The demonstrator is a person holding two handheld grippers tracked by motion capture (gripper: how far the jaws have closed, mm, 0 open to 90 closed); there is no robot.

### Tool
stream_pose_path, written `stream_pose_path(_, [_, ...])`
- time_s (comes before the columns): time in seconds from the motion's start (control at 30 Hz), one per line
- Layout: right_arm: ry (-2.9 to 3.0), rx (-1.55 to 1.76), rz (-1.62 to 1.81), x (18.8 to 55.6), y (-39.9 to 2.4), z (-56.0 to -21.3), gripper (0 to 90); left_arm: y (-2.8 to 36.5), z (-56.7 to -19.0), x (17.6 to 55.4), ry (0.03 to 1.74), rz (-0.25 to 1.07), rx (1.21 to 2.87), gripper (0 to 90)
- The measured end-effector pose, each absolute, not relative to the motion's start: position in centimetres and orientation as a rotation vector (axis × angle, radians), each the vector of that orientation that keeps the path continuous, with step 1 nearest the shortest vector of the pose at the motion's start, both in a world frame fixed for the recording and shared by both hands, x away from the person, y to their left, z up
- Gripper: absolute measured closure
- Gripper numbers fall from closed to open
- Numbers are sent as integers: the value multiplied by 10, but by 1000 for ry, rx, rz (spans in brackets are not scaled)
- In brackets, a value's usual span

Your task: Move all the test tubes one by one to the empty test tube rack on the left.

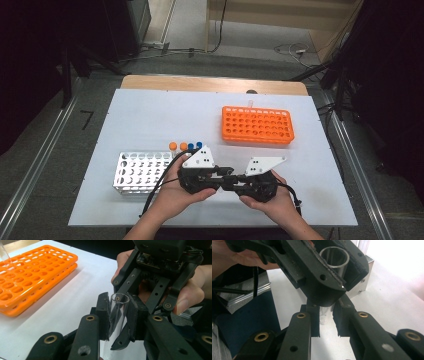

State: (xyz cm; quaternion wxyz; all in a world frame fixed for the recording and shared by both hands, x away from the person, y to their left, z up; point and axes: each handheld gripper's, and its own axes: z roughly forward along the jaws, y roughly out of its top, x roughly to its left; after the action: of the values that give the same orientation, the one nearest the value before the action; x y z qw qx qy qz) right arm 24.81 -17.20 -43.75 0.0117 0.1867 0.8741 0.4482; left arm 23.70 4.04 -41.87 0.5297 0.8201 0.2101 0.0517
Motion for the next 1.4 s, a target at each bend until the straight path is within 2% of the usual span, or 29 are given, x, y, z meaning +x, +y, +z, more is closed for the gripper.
stream_pose_path(0.47, [2736,572,1419,250,-173,-439,730,42,-418,236,485,163,1963,764])
stream_pose_path(0.83, [2632,590,1500,251,-180,-433,290,59,-407,236,523,196,1908,765])
stream_pose_path(0.9, [2614,599,1519,253,-184,-432,246,64,-405,237,528,206,1903,765])
stream_pose_path(1.03, [2567,628,1529,258,-191,-431,79,76,-401,239,545,223,1884,765])
stream_pose_path(1.17, [2548,655,1560,264,-199,-432,4,88,-397,240,566,248,1862,765])
stream_pose_path(1.4, [2482,689,1573,272,-212,-435,6,114,-391,243,598,283,1822,765])
